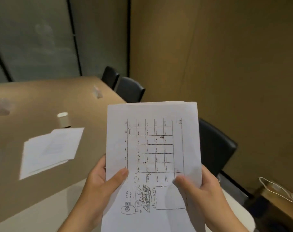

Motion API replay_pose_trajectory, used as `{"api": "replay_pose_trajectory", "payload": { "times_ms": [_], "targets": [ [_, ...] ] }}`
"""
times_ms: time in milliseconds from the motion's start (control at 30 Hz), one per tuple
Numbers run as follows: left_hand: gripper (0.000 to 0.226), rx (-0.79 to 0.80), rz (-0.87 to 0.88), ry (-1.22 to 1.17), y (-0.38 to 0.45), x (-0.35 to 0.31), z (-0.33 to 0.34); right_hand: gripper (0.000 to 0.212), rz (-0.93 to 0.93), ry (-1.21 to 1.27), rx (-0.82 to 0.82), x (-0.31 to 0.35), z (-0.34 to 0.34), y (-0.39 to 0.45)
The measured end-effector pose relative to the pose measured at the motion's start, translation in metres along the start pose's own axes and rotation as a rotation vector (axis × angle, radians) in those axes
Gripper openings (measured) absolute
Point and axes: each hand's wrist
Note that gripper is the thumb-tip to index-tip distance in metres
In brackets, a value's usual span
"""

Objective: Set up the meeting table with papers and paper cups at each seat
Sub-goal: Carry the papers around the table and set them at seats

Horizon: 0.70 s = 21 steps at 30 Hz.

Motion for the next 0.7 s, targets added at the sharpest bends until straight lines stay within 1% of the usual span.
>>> {"api": "replay_pose_trajectory", "payload": {
  "times_ms": [100,167,200,233,267,300,400,500,567,633,700],
  "targets": [
    [0.037,0.164,0.019,-0.018,0.006,-0.002,0.085,0.028,-0.070,0.049,-0.143,0.012,-0.081,-0.014],
    [0.038,0.308,-0.016,-0.067,0.009,0.004,0.140,0.027,-0.133,0.054,-0.222,0.015,-0.139,-0.022],
    [0.040,0.389,-0.059,-0.093,0.011,0.009,0.167,0.027,-0.165,0.079,-0.248,0.017,-0.167,-0.026],
    [0.047,0.470,-0.093,-0.106,0.011,0.013,0.194,0.026,-0.185,0.120,-0.276,0.019,-0.194,-0.028],
    [0.051,0.515,-0.124,-0.098,0.010,0.019,0.220,0.023,-0.196,0.150,-0.298,0.021,-0.219,-0.032],
    [0.048,0.533,-0.139,-0.064,0.011,0.030,0.261,0.022,-0.214,0.179,-0.324,0.023,-0.258,-0.037],
    [0.033,0.488,-0.137,0.004,0.009,0.054,0.352,0.022,-0.251,0.135,-0.390,0.025,-0.338,-0.049],
    [0.028,0.555,-0.126,-0.003,0.007,0.080,0.454,0.031,-0.291,0.108,-0.491,0.024,-0.431,-0.065],
    [0.027,0.571,-0.118,-0.003,0.010,0.090,0.502,0.029,-0.281,0.094,-0.544,0.022,-0.478,-0.070],
    [0.028,0.576,-0.110,-0.014,0.021,0.102,0.541,0.023,-0.242,0.015,-0.592,0.020,-0.520,-0.072],
    [0.028,0.580,-0.111,-0.018,0.034,0.113,0.575,0.022,-0.212,-0.030,-0.623,0.014,-0.559,-0.069]
  ]
}}
Point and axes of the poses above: each hand's wrist, its own y-axis towards the middle knuckle, its own z-axis out of the palm, x = y × z
